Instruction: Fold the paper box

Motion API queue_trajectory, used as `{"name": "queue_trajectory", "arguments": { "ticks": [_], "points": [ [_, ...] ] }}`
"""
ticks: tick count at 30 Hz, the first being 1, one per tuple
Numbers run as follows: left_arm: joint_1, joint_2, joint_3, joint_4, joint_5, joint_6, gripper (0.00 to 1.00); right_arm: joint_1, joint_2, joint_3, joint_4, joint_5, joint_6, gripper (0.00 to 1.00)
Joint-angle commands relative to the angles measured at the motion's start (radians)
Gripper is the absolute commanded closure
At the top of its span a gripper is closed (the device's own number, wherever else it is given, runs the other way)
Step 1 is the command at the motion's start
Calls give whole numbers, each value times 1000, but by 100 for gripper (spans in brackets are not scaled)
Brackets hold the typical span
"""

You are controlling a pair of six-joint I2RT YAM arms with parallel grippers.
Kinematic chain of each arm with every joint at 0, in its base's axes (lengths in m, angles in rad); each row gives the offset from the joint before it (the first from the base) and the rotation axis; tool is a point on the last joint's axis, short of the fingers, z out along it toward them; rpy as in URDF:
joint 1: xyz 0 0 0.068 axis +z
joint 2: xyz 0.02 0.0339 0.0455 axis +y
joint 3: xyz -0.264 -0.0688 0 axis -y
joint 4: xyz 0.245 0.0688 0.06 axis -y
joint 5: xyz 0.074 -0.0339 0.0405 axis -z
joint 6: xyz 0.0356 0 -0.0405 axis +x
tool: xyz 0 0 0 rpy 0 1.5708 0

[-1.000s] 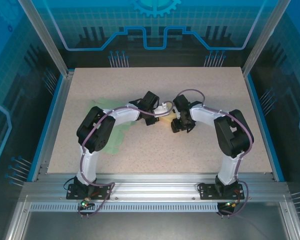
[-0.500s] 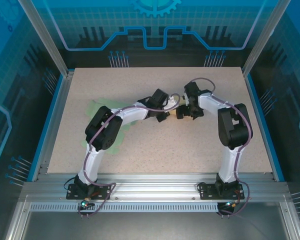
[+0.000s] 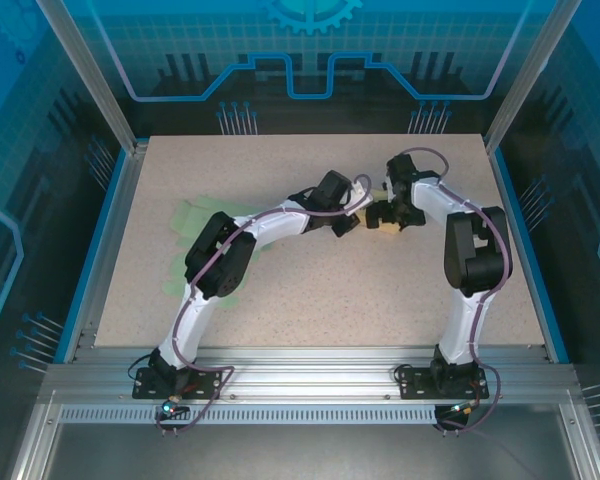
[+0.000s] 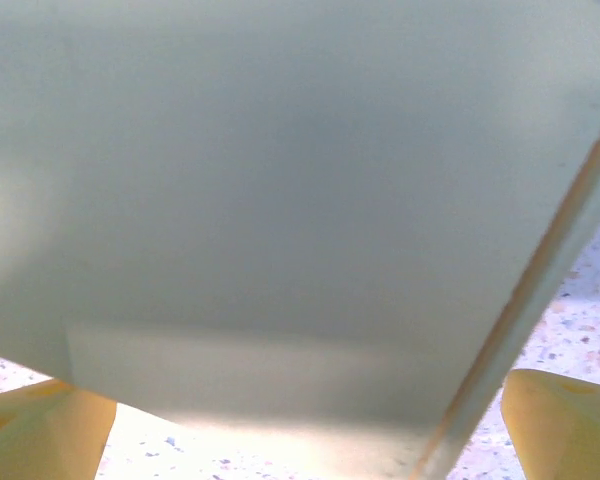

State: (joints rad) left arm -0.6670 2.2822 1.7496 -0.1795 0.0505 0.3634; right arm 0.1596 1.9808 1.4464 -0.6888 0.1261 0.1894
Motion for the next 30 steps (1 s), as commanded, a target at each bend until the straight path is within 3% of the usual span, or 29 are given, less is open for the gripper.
{"name": "queue_trajectory", "arguments": {
  "ticks": [1,9,18,23,30],
  "points": [
    [-2,2,19,0,26,-34,75,-20,28,29,-59,44,-10,0],
    [2,-180,-150,90,-62,-66,64,-48,-5,24,-87,127,-6,0],
    [44,-477,-402,157,-244,-172,36,-110,-27,13,-82,167,60,0],
    [86,-693,-578,150,-368,-286,1,-96,-118,-28,-68,91,78,0],
    [140,-971,-803,-15,-647,-500,1,28,-398,-206,72,-174,222,0]
  ]
}}
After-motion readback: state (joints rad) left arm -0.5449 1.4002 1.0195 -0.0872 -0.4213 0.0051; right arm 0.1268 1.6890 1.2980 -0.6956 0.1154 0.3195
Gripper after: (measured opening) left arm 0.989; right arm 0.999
